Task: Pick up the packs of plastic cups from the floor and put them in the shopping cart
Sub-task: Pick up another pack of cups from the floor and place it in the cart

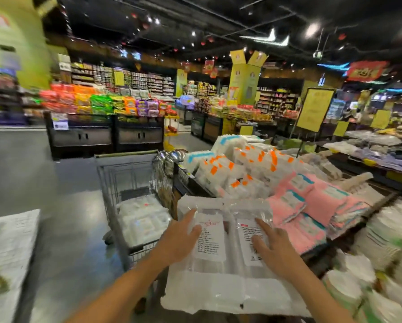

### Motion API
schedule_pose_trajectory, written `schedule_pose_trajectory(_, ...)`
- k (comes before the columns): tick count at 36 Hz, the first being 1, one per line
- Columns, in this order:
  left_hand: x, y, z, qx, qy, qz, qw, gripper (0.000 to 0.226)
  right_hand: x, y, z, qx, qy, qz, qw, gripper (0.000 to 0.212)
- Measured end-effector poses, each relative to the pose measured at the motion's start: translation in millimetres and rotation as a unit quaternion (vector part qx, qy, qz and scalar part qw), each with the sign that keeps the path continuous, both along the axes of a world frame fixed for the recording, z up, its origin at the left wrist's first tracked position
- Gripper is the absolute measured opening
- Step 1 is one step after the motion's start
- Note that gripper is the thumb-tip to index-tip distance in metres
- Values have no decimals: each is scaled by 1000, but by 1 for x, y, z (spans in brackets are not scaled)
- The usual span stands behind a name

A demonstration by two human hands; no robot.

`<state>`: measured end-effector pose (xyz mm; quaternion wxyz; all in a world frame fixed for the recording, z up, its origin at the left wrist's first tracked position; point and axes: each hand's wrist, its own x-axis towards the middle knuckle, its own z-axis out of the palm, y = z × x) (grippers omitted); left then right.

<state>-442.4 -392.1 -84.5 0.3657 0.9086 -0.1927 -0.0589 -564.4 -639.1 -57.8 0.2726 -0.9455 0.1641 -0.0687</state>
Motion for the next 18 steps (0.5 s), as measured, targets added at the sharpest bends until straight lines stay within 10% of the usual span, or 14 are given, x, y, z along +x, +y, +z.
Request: schedule_pose_trajectory(18,203,72,-35,-12,36,176,984,68,300,43,-32,-22,15,184,983,58)
